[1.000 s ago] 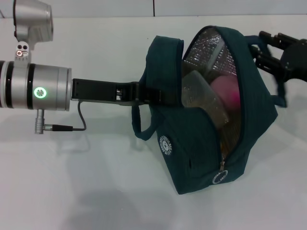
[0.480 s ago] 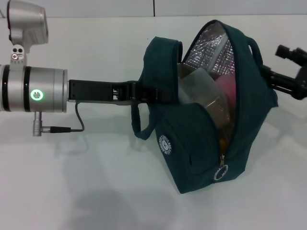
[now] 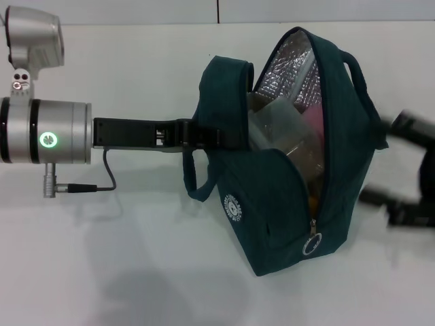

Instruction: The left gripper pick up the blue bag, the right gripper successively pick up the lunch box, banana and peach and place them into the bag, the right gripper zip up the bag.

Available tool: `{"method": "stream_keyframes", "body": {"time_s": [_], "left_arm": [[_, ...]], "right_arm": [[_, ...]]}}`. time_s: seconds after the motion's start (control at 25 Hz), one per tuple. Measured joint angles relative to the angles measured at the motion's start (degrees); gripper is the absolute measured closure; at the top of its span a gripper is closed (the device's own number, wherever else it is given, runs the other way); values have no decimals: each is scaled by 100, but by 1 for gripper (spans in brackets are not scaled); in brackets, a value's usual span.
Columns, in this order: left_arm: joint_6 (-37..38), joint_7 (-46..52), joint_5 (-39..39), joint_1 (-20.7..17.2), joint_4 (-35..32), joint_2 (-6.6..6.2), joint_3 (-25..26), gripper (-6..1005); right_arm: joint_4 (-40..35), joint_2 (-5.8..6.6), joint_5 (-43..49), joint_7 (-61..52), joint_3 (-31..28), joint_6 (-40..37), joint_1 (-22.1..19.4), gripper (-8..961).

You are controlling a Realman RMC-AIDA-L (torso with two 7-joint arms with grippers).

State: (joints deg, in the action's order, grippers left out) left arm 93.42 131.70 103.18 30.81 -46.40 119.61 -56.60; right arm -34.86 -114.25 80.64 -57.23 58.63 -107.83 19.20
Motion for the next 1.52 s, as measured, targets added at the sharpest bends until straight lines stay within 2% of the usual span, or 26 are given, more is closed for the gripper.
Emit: {"method": "stream_keyframes", "body": {"time_s": [0.12, 0.44, 0.56, 0.8, 1.32, 1.52], "left_arm": [[1, -43, 0, -12, 0, 0, -1, 937], [1, -75, 0, -68, 0, -12, 9, 936], [1, -81, 0, -84, 0, -14, 9, 936], [-4, -107, 1, -93, 0, -17, 9, 936], [-22, -137, 13, -70, 0, -17, 9, 936], [-29, -143, 10, -68, 0, -17, 9, 936]], "right_arm": [[94, -81, 652, 174, 22, 17, 22, 79], [349, -89, 1214, 279, 344, 520, -19, 80], [620, -90, 1423, 321, 563, 1016, 46, 80], [886, -98, 1431, 489, 833, 1459, 161, 80], [960, -139, 1244, 500, 968, 1580, 284, 88], [972, -158, 739, 522, 1545, 1682, 385, 95]]}}
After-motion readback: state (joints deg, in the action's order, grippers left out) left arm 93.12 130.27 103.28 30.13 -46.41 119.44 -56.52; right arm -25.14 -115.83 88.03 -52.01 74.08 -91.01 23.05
